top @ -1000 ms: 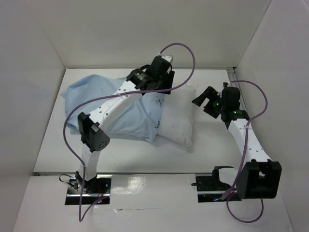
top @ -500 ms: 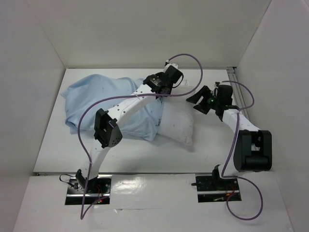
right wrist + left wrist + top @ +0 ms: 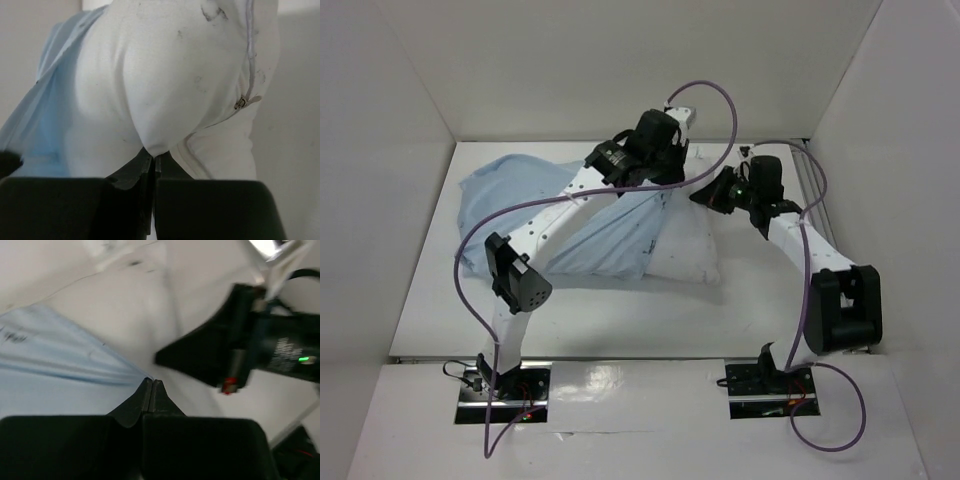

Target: Put the pillow into the pillowcase

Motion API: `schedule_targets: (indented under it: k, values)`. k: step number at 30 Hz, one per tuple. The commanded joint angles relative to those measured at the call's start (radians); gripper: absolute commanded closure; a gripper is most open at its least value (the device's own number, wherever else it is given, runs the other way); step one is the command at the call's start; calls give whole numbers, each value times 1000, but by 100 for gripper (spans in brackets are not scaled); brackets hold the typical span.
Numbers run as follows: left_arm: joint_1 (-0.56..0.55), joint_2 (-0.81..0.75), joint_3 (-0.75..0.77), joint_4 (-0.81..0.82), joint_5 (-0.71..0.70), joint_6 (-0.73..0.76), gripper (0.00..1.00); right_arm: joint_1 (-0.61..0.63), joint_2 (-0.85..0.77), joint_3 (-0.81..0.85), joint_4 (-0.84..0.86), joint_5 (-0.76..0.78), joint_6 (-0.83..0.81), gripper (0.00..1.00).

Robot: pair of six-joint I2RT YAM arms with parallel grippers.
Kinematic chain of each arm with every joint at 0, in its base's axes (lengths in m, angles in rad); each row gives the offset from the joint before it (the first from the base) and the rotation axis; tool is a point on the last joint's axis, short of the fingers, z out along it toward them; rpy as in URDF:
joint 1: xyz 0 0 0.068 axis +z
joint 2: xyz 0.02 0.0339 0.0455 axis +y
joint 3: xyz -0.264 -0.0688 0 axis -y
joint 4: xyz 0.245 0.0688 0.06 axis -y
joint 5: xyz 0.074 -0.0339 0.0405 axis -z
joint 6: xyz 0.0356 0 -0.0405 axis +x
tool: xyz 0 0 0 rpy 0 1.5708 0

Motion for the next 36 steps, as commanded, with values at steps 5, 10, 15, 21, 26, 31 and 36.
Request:
schedule_targets:
  k: [5,10,15,21,26,31,36]
  values:
    - [-19,42,259,371,703,-239,100,153,-199,10,19,43,21,100]
    - [40,42,131,464,853,-342,100,228,-199,-220,203,26,87,100]
    - [86,108,138,372,787,-290,100,250,-185,-349,470,54,237,100]
    - [86,52,62,197,636,-160,57,181,-148,-262,359,51,156,100]
    - [-44,-285,-150,32,31,-31,11,119,-186,-185,112,43,-8,10]
    - [-184,-608,-611,44,-338,-143,30,53,-341,-195,-74,94,-45,1]
    - [-255,-795,-995,137,-399,-316,51,27,-452,-205,-177,126,-74,1]
